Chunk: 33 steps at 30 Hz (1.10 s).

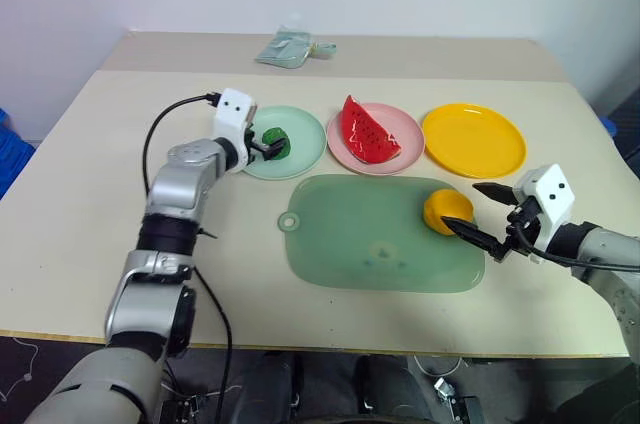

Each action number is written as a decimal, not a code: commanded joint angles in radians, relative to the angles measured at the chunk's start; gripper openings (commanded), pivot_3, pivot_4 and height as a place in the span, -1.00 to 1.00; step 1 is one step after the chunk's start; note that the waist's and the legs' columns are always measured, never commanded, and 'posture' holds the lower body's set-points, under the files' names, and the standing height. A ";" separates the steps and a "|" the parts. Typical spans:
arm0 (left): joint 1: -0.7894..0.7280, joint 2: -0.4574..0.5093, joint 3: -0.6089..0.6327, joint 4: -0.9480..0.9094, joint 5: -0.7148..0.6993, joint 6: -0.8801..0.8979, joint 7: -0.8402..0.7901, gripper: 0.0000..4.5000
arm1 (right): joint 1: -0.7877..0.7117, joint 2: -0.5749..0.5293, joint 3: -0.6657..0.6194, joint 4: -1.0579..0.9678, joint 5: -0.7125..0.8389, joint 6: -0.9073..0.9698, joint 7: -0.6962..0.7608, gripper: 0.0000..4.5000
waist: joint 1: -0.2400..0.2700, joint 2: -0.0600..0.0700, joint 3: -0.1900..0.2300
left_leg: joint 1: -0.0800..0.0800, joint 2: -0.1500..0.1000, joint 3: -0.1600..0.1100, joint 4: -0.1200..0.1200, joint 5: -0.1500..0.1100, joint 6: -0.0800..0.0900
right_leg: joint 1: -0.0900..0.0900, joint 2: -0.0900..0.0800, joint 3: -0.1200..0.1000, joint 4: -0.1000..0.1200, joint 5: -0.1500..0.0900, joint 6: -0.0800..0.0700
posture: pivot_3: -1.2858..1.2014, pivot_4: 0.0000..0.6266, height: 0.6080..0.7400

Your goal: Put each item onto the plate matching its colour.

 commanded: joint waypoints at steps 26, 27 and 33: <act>0.382 0.083 -0.176 -0.679 -0.278 0.057 -0.270 1.00 | -0.367 0.096 0.083 0.370 -0.206 -0.099 -0.206 0.44 | -0.018 0.002 -0.001 | 0.001 0.000 0.000 -0.001 0.000 0.001 | 0.001 -0.001 0.000 -0.001 0.000 0.000 | 0.03 -0.52 1.00; 0.386 0.076 -0.178 -0.686 -0.280 0.062 -0.257 1.00 | -0.432 0.109 0.110 0.462 -0.246 -0.109 -0.241 0.44 | -0.018 0.002 -0.001 | 0.001 0.000 0.000 -0.001 0.000 0.001 | 0.001 -0.001 0.000 0.000 0.000 0.000 | 0.03 -0.52 1.00; 0.413 0.061 -0.191 -0.741 -0.285 0.085 -0.209 1.00 | -0.684 0.183 0.176 0.886 -0.354 -0.213 -0.312 0.44 | -0.020 0.002 -0.001 | 0.001 0.000 0.001 -0.002 0.000 0.000 | 0.001 0.000 0.000 -0.001 0.000 -0.001 | 0.03 -0.52 1.00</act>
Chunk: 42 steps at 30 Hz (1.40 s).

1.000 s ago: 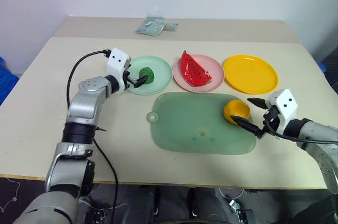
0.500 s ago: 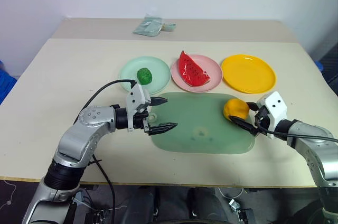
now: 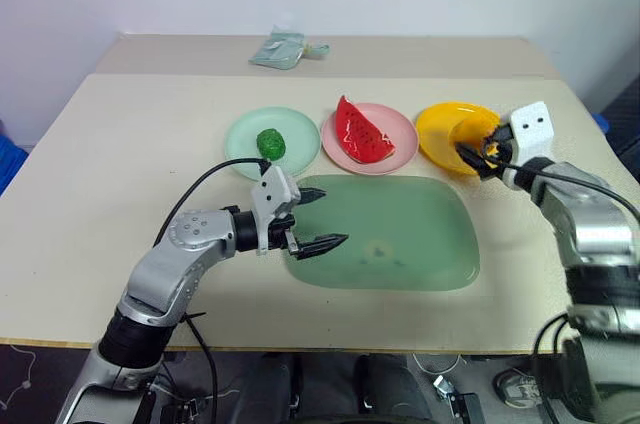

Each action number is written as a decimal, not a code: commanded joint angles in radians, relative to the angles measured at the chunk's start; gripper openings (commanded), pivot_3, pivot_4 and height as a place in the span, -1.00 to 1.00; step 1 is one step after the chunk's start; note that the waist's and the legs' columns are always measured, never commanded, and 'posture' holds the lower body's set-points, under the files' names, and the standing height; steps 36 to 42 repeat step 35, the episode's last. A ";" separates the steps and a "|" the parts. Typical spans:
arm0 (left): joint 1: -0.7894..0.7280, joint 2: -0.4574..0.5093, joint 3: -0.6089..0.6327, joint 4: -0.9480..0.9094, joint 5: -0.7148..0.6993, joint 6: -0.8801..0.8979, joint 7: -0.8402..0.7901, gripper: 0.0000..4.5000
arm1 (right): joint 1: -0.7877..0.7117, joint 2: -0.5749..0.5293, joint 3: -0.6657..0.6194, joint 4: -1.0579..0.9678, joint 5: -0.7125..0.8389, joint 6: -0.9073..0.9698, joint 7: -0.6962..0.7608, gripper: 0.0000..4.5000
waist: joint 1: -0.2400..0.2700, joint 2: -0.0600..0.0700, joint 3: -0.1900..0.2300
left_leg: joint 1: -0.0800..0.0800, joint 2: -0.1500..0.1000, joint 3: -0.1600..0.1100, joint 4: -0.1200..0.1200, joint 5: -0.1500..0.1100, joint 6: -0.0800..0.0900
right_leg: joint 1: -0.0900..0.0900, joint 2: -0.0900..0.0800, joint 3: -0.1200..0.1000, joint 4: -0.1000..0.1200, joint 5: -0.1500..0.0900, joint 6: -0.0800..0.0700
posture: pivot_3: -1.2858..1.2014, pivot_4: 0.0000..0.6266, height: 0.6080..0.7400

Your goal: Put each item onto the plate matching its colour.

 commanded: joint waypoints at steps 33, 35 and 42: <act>0.455 0.165 0.548 0.007 -0.032 -0.155 0.106 1.00 | 0.381 -0.215 -0.166 -0.334 0.294 -0.115 0.550 0.99 | -0.016 0.001 0.000 | 0.002 0.001 0.000 -0.005 0.000 0.000 | 0.000 -0.003 0.000 -0.003 0.000 -0.001 | 0.03 -0.52 1.00; 0.463 0.161 0.548 0.000 -0.031 -0.158 0.118 1.00 | 0.355 -0.207 -0.148 -0.301 0.282 -0.129 0.554 0.99 | -0.016 0.001 0.000 | 0.002 0.001 0.000 -0.006 0.000 0.000 | 0.000 -0.003 0.000 -0.003 0.000 -0.001 | 0.03 -0.52 1.00; 0.463 0.161 0.548 0.000 -0.031 -0.158 0.118 1.00 | 0.355 -0.207 -0.148 -0.301 0.282 -0.129 0.554 0.99 | -0.016 0.001 0.000 | 0.002 0.001 0.000 -0.006 0.000 0.000 | 0.000 -0.003 0.000 -0.003 0.000 -0.001 | 0.03 -0.52 1.00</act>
